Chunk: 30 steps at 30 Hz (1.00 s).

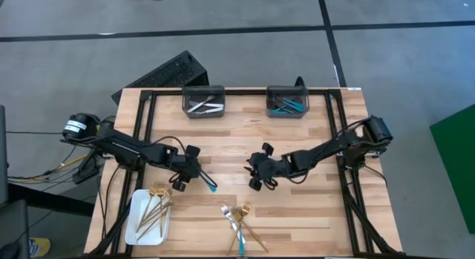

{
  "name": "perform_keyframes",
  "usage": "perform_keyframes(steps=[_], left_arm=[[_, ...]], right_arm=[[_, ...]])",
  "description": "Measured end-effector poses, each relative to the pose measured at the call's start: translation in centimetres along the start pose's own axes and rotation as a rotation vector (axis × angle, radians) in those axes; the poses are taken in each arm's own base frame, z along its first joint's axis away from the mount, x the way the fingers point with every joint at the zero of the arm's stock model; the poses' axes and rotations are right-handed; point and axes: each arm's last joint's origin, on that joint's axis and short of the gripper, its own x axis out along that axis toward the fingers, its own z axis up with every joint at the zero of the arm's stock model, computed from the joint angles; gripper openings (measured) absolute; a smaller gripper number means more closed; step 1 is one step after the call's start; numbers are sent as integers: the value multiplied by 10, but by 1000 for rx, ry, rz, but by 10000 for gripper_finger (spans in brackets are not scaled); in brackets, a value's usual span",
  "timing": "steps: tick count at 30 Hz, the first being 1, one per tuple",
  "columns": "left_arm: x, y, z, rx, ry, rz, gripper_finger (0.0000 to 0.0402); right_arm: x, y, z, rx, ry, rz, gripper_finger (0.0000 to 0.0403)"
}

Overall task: Sort silverware by color (type)
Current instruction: Put the blue fork into the right black bin

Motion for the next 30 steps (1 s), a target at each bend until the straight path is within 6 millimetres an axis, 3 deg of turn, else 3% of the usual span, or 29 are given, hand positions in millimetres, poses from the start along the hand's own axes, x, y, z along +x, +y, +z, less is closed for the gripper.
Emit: perform_keyframes(steps=[3,6,13,22,30], left_arm=[[9,-1,1,-6,23,-5,154],[13,-1,0,-32,41,5,130],[10,0,3,-53,-9,9,13],[4,15,31,-374,-320,318,3],[-19,30,60,-536,-691,574,3]], right_arm=[[8,1,-6,36,15,-7,156],[10,5,1,118,-17,1,144],[6,13,26,98,-234,41,103],[1,18,35,128,-341,70,74],[-1,18,41,303,-388,108,72]])
